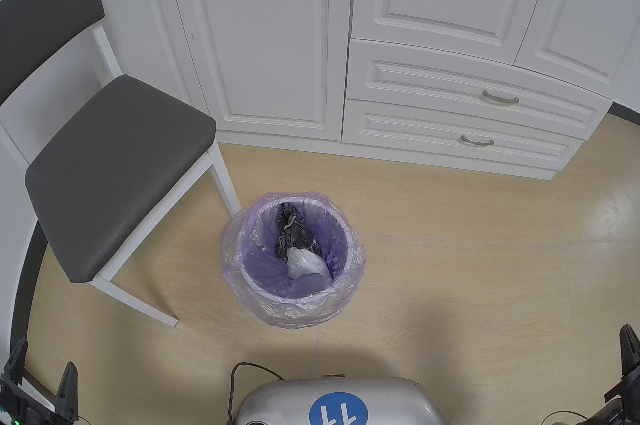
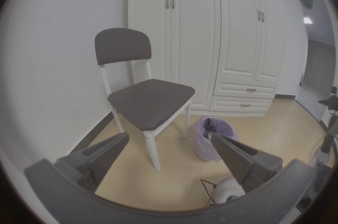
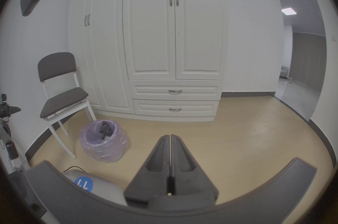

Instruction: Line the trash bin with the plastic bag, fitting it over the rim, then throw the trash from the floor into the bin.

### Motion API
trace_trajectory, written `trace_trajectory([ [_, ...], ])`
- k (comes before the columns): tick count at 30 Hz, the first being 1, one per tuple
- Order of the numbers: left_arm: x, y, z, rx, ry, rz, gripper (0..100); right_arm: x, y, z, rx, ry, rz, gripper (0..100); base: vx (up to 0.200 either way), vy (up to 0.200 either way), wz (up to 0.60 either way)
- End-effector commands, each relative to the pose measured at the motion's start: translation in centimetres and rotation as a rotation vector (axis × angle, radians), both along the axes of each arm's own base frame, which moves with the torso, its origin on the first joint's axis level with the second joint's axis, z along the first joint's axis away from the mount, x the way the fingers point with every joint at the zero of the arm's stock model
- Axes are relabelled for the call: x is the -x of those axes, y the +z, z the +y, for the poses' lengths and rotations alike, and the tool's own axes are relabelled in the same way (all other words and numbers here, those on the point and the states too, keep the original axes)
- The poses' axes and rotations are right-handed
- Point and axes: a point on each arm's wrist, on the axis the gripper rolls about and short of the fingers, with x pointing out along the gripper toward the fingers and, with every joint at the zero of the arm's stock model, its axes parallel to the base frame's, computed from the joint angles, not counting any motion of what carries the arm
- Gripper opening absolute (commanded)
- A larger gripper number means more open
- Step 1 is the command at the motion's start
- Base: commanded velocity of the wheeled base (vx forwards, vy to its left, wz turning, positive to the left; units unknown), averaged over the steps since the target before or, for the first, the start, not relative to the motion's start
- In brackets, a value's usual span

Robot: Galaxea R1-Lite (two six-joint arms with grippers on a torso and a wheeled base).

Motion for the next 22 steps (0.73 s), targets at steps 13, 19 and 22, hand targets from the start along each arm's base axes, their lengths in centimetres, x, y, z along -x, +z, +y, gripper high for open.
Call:
trace_trajectory([
  [13, -0.05, -0.48, 0.00, 0.026, 0.001, 0.005, 100, -0.07, -1.04, 0.13, 0.036, 0.062, 0.059, 0, 0.000, 0.000, 0.00],
  [19, -0.05, -0.50, 0.00, 0.001, 0.001, 0.007, 100, -0.07, -1.04, 0.13, 0.036, 0.060, 0.059, 0, 0.000, 0.000, 0.00],
  [22, -0.05, -0.50, 0.00, 0.001, 0.002, 0.007, 100, -0.07, -1.06, 0.13, 0.036, 0.060, 0.061, 0, 0.000, 0.000, 0.00],
])
